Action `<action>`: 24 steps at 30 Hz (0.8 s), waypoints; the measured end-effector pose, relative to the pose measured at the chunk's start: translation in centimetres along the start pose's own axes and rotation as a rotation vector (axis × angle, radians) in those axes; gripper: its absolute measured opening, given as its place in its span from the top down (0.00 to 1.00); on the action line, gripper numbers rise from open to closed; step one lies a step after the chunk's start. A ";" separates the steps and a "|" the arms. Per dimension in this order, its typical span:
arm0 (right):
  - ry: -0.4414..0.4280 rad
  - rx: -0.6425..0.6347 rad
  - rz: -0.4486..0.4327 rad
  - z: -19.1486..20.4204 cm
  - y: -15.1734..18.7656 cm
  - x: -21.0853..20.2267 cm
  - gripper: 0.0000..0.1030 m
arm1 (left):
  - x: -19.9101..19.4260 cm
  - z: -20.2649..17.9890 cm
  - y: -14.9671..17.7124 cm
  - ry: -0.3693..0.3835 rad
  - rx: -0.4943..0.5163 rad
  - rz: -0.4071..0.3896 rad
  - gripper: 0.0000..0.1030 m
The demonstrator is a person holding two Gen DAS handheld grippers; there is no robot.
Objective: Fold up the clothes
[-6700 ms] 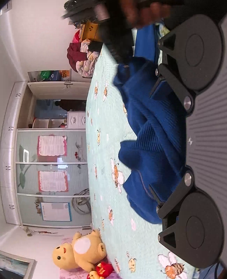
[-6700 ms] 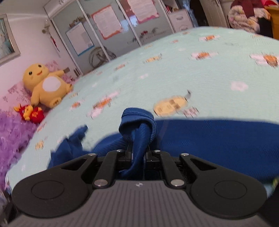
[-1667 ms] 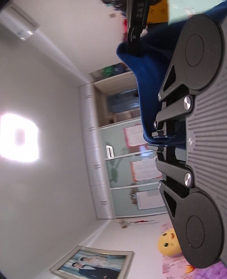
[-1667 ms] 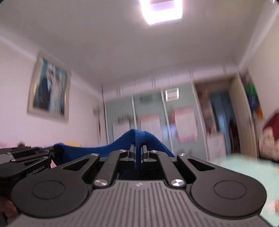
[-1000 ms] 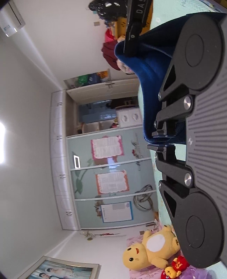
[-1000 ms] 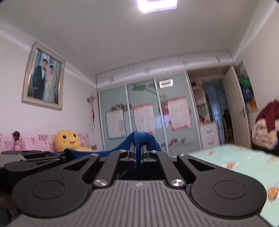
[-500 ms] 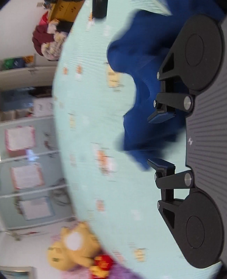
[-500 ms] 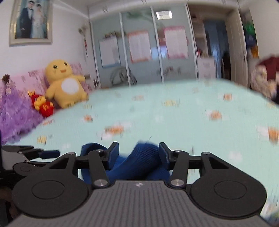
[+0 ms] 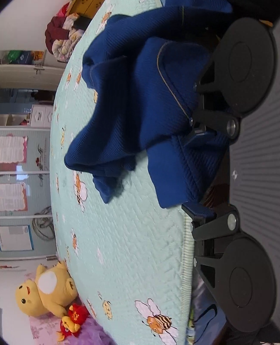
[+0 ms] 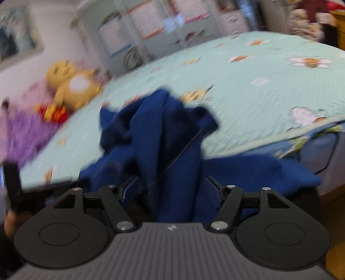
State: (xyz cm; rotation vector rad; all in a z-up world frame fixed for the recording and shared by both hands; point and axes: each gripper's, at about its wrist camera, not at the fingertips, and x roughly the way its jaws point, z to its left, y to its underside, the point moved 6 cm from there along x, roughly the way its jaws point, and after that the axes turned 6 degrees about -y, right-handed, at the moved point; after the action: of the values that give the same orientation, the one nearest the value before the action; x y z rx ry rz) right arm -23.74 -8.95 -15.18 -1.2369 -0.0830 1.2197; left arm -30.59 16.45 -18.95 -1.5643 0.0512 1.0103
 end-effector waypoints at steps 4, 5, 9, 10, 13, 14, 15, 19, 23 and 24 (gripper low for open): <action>0.108 -0.101 0.178 0.9 1.3 3.5 0.33 | 0.2 -0.1 0.3 -0.011 0.005 -0.009 0.40; 0.142 -0.104 0.204 0.7 1.5 4.4 0.33 | 0.2 -0.1 0.3 -0.010 0.000 -0.008 0.40; 0.251 -0.106 0.231 0.1 1.3 6.3 0.80 | 0.1 0.5 0.5 -0.012 -0.027 -0.012 0.40; 0.271 -0.106 0.217 -0.1 1.1 6.4 1.00 | 0.0 0.7 0.4 -0.014 -0.035 -0.015 0.40; 0.337 -0.162 0.064 0.2 -2.6 4.8 1.00 | -0.1 1.5 0.3 -0.014 -0.073 -0.030 0.40; 0.353 -0.173 0.006 0.4 -4.9 4.1 1.00 | -0.1 1.7 0.2 -0.012 -0.082 -0.031 0.40; 0.367 -0.185 -0.052 0.7 -7.2 3.5 1.00 | -0.1 1.8 0.1 -0.011 -0.091 -0.032 0.40; 0.350 -0.253 -0.297 3.3 -17.6 1.5 1.00 | -0.2 2.1 0.1 -0.015 -0.090 -0.038 0.40; 0.183 -0.371 -0.559 8.0 -25.2 -1.3 1.00 | -0.2 2.5 0.3 -0.024 -0.093 -0.036 0.40; 0.174 -0.408 -0.612 8.9 -26.2 -2.0 0.99 | -0.2 2.6 0.4 -0.024 -0.099 -0.036 0.40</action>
State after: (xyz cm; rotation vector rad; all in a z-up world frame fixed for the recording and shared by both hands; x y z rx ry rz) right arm -13.09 -0.19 8.87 -1.5145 -0.5630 0.5710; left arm -32.41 18.39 -18.85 -1.6369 -0.0434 1.0164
